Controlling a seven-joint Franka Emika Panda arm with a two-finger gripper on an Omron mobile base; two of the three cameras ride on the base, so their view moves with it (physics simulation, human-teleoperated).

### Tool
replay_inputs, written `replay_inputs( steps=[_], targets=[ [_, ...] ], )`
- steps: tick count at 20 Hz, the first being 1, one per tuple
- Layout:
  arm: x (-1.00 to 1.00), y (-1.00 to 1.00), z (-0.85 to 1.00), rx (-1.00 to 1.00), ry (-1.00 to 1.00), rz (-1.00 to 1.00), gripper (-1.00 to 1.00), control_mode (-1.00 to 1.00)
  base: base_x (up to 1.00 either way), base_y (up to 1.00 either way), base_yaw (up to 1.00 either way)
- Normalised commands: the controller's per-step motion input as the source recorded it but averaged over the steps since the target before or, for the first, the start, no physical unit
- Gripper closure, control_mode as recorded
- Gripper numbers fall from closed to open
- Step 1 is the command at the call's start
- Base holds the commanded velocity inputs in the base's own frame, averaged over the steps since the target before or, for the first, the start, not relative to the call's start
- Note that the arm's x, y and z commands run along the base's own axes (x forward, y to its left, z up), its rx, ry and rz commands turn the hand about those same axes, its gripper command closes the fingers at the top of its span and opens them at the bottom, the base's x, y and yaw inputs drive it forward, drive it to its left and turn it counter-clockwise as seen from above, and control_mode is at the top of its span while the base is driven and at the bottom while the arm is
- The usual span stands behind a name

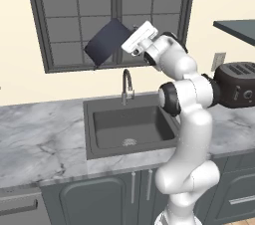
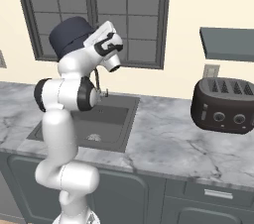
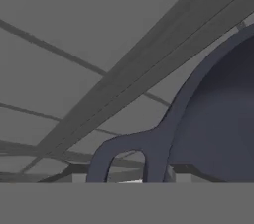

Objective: Dump the squash from the pot into the sink. Then turn on the water and wash the squash. Then turn off the water and put the squash back in the pot.

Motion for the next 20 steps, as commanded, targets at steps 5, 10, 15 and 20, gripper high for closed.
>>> replay_inputs(
  steps=[5,10,15,20],
  targets=[
    [0.65,-0.29,0.0,0.17,0.05,0.0,1.0,-1.0,0.0,0.0,0.0],
    [0.33,-0.28,-0.03,0.16,0.1,0.0,1.0,-1.0,0.0,0.0,0.0],
    [0.22,-0.2,-0.29,0.22,0.22,0.01,1.0,-1.0,0.0,0.0,0.0],
    [0.01,-0.09,-0.07,0.15,0.1,0.02,1.0,-1.0,0.0,0.0,0.0]
  ],
)
